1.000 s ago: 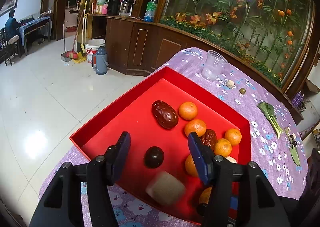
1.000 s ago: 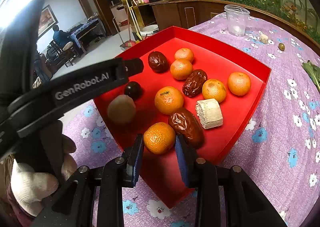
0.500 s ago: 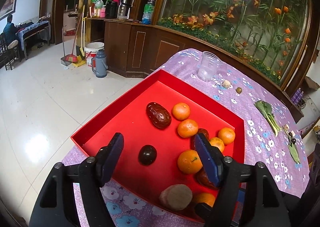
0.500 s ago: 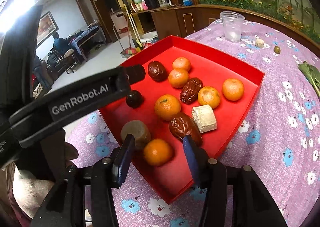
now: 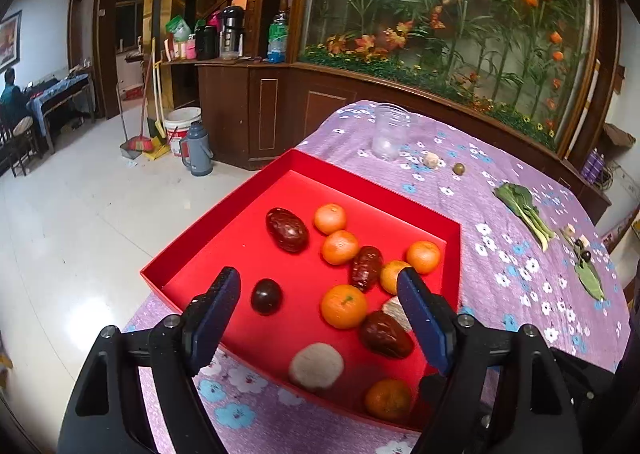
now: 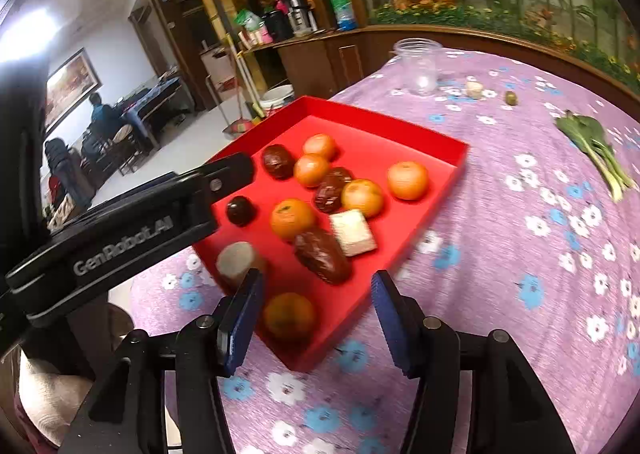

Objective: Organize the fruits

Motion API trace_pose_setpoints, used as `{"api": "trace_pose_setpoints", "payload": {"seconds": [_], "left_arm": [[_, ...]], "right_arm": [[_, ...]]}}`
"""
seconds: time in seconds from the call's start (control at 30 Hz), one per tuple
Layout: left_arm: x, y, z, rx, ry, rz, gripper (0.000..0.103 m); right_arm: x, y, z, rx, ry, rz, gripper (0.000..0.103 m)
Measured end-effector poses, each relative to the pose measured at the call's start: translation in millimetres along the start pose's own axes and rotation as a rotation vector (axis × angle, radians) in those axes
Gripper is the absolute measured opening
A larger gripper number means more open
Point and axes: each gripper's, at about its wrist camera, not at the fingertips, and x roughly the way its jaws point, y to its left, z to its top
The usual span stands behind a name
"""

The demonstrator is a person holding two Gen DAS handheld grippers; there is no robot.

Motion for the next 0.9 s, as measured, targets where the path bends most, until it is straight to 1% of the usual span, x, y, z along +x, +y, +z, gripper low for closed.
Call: {"api": "trace_pose_setpoints", "payload": {"seconds": [0.23,0.37,0.43,0.9], "left_arm": [[-8,-25,-5,0.063,-0.004,0.003,0.080],[-15,-39,-8,0.098,-0.015,0.012,0.081],[-17,-47,-8,0.114,-0.020,0.017,0.083],[-33,-108,-20,0.253,-0.053,0.047,0.085]], "right_arm": [[-19,-32,-9,0.076,-0.025,-0.038,0.062],[-29,-44,-13,0.105,-0.046,-0.046,0.064],[-35,-50,-16,0.117,-0.057,-0.048,0.066],[-68,-95,-38,0.214,-0.118,-0.066,0.067]]}}
